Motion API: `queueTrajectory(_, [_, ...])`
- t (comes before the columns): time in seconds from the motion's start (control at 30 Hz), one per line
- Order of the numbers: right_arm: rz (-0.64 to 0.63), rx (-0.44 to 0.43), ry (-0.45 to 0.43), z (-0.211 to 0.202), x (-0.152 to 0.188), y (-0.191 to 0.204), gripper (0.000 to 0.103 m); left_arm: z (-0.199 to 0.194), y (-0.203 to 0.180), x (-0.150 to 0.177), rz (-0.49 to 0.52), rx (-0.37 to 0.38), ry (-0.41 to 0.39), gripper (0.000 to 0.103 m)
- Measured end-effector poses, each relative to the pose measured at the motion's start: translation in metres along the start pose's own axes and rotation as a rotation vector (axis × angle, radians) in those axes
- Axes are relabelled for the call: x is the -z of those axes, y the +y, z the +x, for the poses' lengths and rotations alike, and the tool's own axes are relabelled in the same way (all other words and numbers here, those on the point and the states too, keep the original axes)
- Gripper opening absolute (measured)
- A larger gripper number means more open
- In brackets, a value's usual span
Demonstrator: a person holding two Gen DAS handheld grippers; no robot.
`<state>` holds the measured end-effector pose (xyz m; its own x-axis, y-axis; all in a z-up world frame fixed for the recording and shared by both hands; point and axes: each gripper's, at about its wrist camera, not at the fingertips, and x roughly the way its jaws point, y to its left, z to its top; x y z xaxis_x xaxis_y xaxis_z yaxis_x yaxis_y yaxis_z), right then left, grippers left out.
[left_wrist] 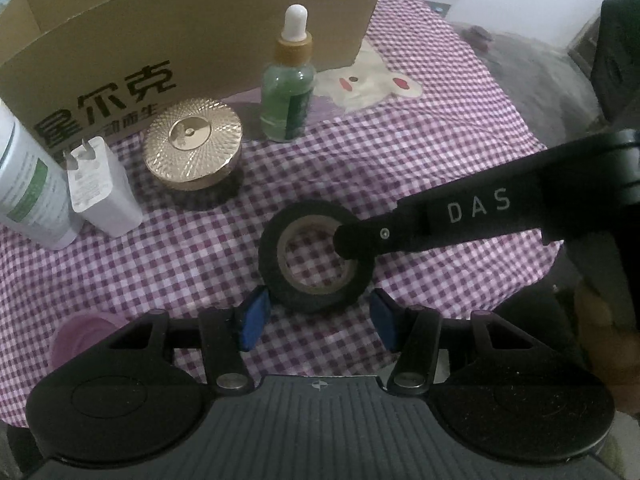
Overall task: Organize rigid objects
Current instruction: 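Return the right tool to the table and grasp the black tape roll, then carry the black tape roll into the box and open the right tool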
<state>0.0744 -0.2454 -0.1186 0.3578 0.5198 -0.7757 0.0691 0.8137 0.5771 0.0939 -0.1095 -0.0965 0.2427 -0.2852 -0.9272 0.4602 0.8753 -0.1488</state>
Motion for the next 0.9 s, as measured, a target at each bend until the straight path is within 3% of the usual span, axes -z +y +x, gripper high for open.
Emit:
queueTrajectory(0.33, [-0.009, 0.011, -0.017, -0.002, 0.001, -0.003, 0.024, -0.009, 0.008, 0.003, -0.003, -0.020, -0.003, 0.056])
queueTrajectory(0.7, [-0.119, 0.077, -0.042, 0.011, -0.003, 0.016, 0.025, -0.007, 0.003, -0.002, 0.021, -0.042, -0.005, 0.060])
queueTrajectory(0.9, [-0.115, 0.063, -0.054, 0.011, 0.000, 0.012, 0.023, -0.004, 0.001, -0.005, 0.026, -0.048, -0.006, 0.060])
